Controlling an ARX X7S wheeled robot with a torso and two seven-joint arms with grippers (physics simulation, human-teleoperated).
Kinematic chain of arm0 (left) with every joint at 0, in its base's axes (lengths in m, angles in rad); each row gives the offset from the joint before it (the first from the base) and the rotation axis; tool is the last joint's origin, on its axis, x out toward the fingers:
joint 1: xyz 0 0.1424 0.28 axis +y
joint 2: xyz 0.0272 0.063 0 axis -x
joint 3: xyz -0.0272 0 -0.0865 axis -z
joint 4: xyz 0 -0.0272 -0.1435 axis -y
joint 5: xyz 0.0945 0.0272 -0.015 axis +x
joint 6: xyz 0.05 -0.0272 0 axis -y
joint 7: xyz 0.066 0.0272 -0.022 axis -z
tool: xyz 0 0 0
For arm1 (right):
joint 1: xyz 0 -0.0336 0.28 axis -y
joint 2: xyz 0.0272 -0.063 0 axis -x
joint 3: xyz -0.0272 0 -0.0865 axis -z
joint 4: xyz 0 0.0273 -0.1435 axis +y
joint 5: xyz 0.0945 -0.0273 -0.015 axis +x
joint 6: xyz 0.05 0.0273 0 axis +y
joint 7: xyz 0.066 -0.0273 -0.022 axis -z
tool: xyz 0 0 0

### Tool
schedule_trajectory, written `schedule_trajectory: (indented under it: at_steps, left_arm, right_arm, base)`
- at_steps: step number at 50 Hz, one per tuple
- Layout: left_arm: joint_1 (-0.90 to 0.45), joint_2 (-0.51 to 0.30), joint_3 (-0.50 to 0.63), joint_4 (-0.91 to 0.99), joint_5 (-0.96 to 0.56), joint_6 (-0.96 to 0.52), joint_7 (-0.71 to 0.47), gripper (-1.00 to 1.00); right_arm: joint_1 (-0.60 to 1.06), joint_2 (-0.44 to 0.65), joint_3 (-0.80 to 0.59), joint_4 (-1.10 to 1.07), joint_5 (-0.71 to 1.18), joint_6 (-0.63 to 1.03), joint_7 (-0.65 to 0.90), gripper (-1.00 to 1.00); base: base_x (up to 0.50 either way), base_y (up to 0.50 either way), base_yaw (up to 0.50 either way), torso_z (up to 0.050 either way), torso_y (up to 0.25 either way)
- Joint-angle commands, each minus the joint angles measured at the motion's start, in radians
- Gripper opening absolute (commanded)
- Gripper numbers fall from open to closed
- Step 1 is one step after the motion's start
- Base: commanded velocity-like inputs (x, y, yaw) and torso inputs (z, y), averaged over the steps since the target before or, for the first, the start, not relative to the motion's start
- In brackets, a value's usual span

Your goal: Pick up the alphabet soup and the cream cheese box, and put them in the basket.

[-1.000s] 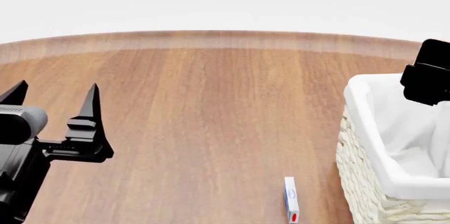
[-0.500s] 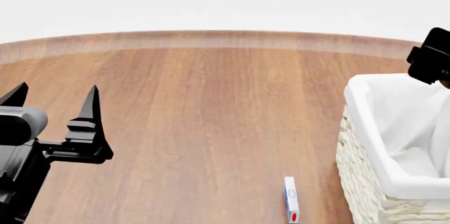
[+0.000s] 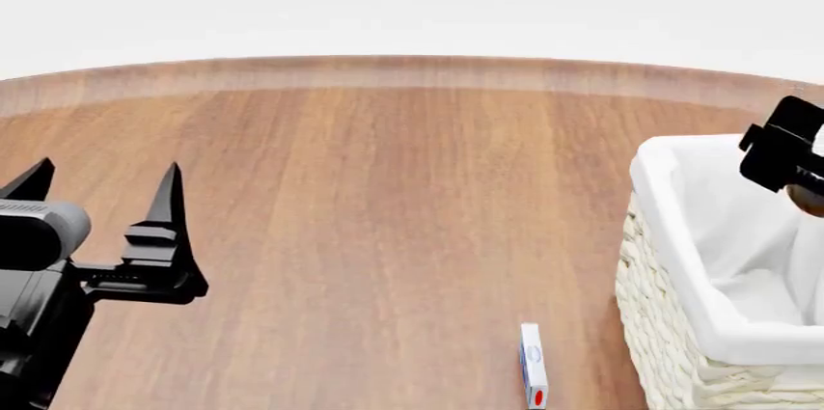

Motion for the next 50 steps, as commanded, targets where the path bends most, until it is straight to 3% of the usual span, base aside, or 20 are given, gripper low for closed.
schedule_trajectory:
  at_steps: [1,35,36,50]
  left_arm:
    - [0.004,-0.003,0.001,-0.01,-0.002,0.011,0.0,1.0]
    - [0.0,-0.01,0.009,-0.022,-0.009,0.022,-0.008,1.0]
    - [0.002,-0.01,0.01,-0.023,-0.008,0.025,-0.008,1.0]
    - [0.004,-0.013,0.012,-0.028,-0.012,0.03,-0.01,1.0]
  right_arm:
    - [0.011,-0.007,0.011,0.035,-0.01,0.026,-0.019,-1.0]
    - [0.027,-0.03,0.003,0.11,0.009,0.076,-0.027,-1.0]
    - [0.024,-0.029,0.004,0.109,0.009,0.073,-0.025,1.0]
    - [0.02,-0.025,0.011,0.103,0.011,0.068,-0.011,1.0]
  base:
    - [0.0,0.0,0.0,0.0,0.0]
    - [0.0,0.0,0.0,0.0,0.001]
    - [0.0,0.0,0.0,0.0,0.0]
    - [0.0,0.0,0.0,0.0,0.0]
